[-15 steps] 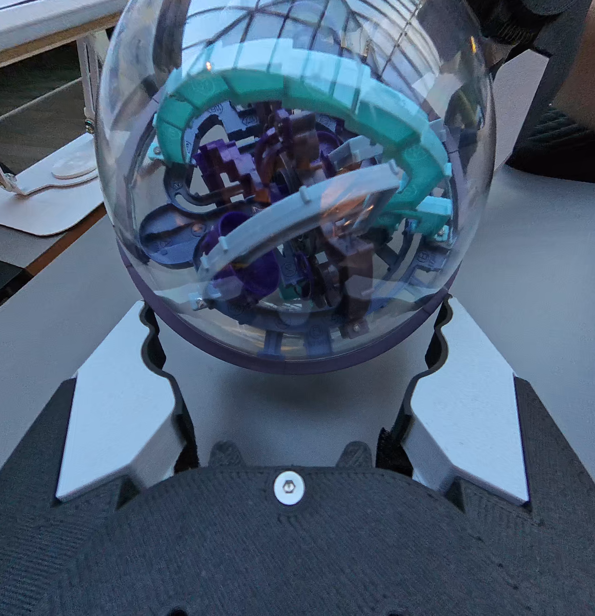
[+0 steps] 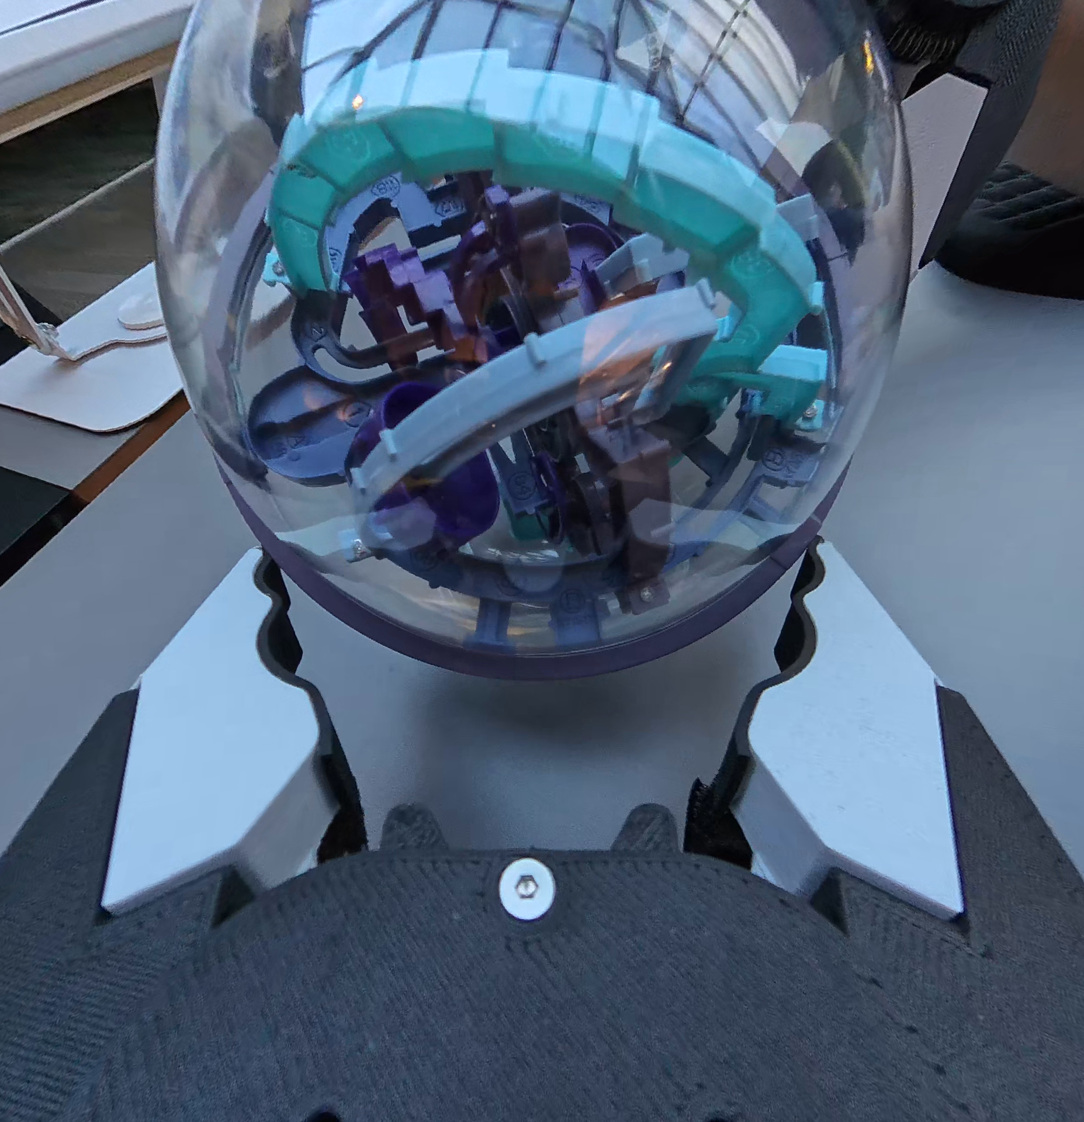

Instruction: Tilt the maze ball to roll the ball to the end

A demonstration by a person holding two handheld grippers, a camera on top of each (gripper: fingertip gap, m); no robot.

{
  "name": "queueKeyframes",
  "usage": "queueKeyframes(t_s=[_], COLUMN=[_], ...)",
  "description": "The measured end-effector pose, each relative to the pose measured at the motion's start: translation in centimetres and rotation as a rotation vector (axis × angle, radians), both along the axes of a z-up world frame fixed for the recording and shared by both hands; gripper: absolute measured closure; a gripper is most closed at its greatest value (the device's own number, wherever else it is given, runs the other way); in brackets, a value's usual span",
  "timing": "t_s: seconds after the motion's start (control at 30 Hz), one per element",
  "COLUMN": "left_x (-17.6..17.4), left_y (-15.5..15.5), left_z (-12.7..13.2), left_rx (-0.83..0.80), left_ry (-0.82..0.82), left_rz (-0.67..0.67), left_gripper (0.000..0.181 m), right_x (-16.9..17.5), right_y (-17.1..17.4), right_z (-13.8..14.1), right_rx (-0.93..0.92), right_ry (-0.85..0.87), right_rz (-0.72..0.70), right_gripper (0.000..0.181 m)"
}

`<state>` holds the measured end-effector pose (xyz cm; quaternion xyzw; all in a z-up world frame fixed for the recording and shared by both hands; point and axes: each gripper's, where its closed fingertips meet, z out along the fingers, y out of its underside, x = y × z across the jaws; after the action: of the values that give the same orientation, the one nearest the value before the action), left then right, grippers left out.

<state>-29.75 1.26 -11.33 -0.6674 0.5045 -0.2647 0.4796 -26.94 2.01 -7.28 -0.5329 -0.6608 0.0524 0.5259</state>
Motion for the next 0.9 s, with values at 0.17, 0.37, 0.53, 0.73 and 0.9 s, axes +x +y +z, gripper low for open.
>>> queueKeyframes(t_s=[0.17,0.37,0.53,0.73,0.9], left_x=[0.1,-0.3,-0.7,-0.9,-0.8], left_y=[-0.6,-0.8,-0.8,-0.8,-0.8], left_z=[0.2,1.4,2.0,1.7,1.8], left_rx=[-0.025,0.004,0.036,0.032,0.037], left_ry=[-0.017,-0.06,-0.062,-0.05,-0.052], left_rz=[-0.028,-0.029,-0.024,-0.03,-0.031], left_gripper=[0.023,0.023,0.023,0.023,0.023], right_x=[-0.2,-0.4,-0.8,-0.8,-0.7], right_y=[-0.6,-0.8,-0.8,-0.7,-0.7], right_z=[0.3,0.8,0.9,0.3,0.1], right_rx=[-0.016,-0.035,-0.032,-0.045,-0.056], right_ry=[0.037,0.099,0.134,0.167,0.203], right_rz=[0.009,0.009,0.004,-0.006,-0.009], right_gripper=[0.029,0.029,0.028,0.028,0.028])
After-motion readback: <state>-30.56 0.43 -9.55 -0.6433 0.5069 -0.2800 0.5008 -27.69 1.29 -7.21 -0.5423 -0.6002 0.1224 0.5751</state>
